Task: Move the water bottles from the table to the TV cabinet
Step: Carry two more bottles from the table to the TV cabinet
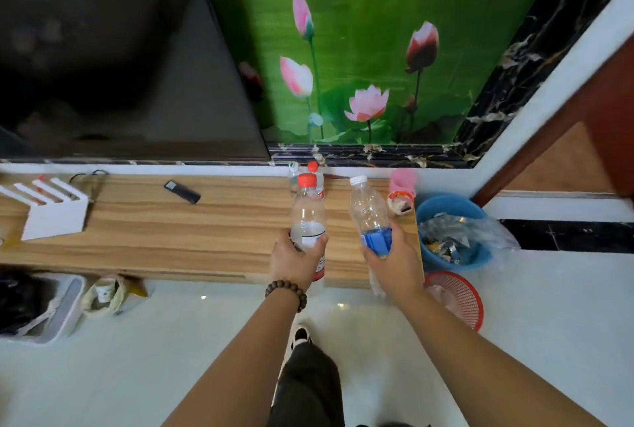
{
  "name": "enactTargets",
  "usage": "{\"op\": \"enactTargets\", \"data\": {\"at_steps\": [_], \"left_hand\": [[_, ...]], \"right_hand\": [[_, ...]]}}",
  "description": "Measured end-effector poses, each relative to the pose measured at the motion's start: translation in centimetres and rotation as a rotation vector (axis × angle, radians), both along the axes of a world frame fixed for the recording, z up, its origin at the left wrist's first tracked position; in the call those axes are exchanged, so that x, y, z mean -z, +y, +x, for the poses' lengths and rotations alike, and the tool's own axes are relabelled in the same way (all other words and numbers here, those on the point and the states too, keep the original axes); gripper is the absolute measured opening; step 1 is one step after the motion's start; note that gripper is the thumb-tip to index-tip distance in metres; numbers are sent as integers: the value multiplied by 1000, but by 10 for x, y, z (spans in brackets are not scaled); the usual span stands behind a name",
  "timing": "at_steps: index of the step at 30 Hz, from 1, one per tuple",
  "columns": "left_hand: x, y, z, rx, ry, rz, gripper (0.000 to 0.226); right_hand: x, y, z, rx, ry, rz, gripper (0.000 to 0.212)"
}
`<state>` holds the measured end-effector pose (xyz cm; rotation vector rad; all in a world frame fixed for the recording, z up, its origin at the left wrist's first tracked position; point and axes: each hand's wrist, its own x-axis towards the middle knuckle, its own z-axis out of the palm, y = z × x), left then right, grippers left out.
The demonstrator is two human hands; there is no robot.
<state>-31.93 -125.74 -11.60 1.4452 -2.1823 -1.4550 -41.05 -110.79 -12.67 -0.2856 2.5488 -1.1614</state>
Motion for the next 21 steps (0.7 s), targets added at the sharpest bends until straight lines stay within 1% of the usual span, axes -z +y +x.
{"op": "enactTargets", "data": {"at_steps": [2,5,9,11,14,18,21], "left_hand": [[13,-26,-22,33,12,45,54],[27,-55,-55,106,-18,83,59],[50,-79,-95,155,-30,107,56],[70,-85,-114,173,-37,118,54],[106,-88,-140,177,-28,126,53],[171,-86,-183,158,39,129,49],[225,-88,-218,138,87,97,53]], "right_hand": [[6,-19,-17,27,-17,17,68],[13,-41,-42,82,-69,19,62],[31,-64,-78,191,-154,-36,70],[49,-73,-99,240,-185,-65,65],[82,-80,-129,247,-189,-88,53],[154,-91,-164,225,-182,-112,59],[214,-99,-186,235,-127,-177,62]]}}
